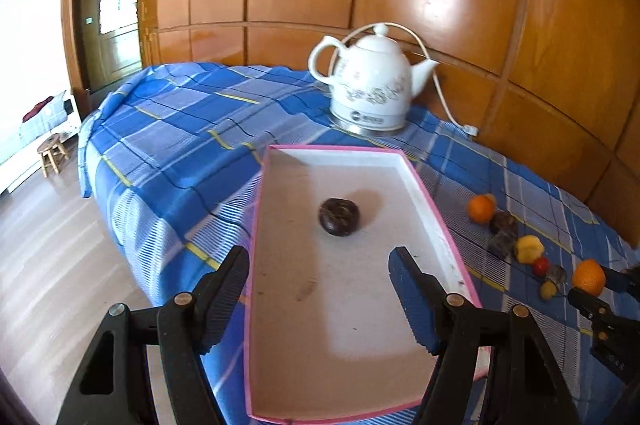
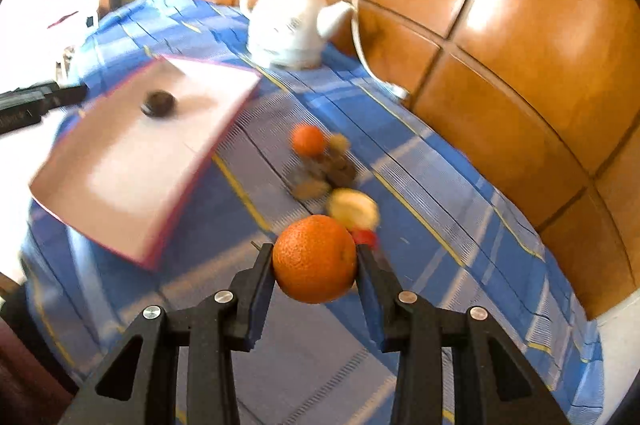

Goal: Organize fruits
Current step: 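Carry the orange to the tray and release it with the right gripper, then move both grippers back toward the remaining fruits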

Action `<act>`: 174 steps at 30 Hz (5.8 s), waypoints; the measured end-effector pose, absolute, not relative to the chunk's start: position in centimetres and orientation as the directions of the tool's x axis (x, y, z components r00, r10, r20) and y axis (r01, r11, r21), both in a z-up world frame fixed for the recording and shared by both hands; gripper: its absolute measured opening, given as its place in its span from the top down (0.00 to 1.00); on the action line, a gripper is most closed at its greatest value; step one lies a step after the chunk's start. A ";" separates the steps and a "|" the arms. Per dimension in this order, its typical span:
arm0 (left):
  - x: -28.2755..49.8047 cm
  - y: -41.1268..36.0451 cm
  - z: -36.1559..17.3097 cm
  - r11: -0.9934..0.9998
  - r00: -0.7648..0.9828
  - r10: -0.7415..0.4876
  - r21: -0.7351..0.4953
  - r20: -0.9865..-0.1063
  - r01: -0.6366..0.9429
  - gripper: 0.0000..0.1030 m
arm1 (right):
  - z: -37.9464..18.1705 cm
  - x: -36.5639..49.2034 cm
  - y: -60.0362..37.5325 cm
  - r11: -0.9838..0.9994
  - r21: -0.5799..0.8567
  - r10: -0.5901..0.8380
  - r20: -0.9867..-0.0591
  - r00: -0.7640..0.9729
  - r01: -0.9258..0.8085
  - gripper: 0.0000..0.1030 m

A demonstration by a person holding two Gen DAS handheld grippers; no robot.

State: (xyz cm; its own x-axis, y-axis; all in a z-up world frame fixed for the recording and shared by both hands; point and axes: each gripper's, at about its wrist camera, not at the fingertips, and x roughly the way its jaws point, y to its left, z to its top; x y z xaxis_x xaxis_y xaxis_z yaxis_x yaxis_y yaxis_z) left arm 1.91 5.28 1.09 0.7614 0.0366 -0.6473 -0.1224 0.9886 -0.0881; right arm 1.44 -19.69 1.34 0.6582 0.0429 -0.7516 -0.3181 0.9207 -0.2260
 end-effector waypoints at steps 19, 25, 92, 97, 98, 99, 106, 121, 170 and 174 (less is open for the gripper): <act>0.4 11.0 -0.4 0.964 0.750 0.097 -0.126 -0.654 -0.235 0.29 | -0.6 6.1 -6.4 0.920 -0.104 0.149 -0.800 0.582 -0.379 0.61; 0.4 11.1 -1.2 0.964 0.739 0.084 -0.134 -0.669 -0.231 0.29 | -2.5 8.0 -5.6 0.929 -0.047 0.167 -0.831 0.530 -0.366 0.59; 1.0 -2.6 0.5 0.991 0.734 -0.114 -0.024 -0.670 0.133 0.29 | 7.4 3.8 -26.3 0.971 0.010 -0.195 -0.548 0.814 0.239 0.49; 1.3 -4.3 0.7 0.985 0.728 -0.137 -0.012 -0.671 0.175 0.29 | 7.5 3.5 -27.5 0.968 0.013 -0.203 -0.545 0.814 0.250 0.49; 1.4 -4.7 0.7 0.983 0.727 -0.142 -0.009 -0.671 0.183 0.29 | 7.5 3.5 -27.7 0.968 0.013 -0.204 -0.544 0.814 0.252 0.49; 1.4 -5.0 0.8 0.982 0.727 -0.145 -0.007 -0.671 0.190 0.29 | 7.5 3.4 -27.8 0.967 0.013 -0.206 -0.541 0.815 0.253 0.49; 1.7 -7.0 0.8 0.972 0.717 -0.171 0.005 -0.676 0.237 0.29 | 7.6 3.4 -28.9 0.965 0.012 -0.214 -0.537 0.816 0.262 0.49; 2.3 -9.8 0.9 0.954 0.694 -0.208 0.012 -0.689 0.299 0.29 | 7.8 3.4 -30.4 0.961 -0.010 -0.237 -0.540 0.808 0.275 0.49; 4.5 -18.5 0.1 0.884 0.690 -0.203 0.173 -0.695 0.434 0.29 | -0.5 7.2 -40.6 0.963 0.114 -0.038 -0.840 0.541 0.245 0.48; 4.6 -18.7 -0.2 0.883 0.681 -0.204 0.169 -0.703 0.439 0.29 | -0.6 7.3 -40.5 0.963 0.114 -0.037 -0.843 0.537 0.246 0.48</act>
State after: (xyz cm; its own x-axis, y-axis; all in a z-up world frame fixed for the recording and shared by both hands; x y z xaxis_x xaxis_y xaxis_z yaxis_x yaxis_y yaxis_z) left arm 4.65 -18.70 -0.22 0.6813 -0.2044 -0.7029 0.4389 0.8825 0.1688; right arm 7.30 -40.53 -0.61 0.5367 -0.0369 -0.8430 0.2458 0.9625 0.1144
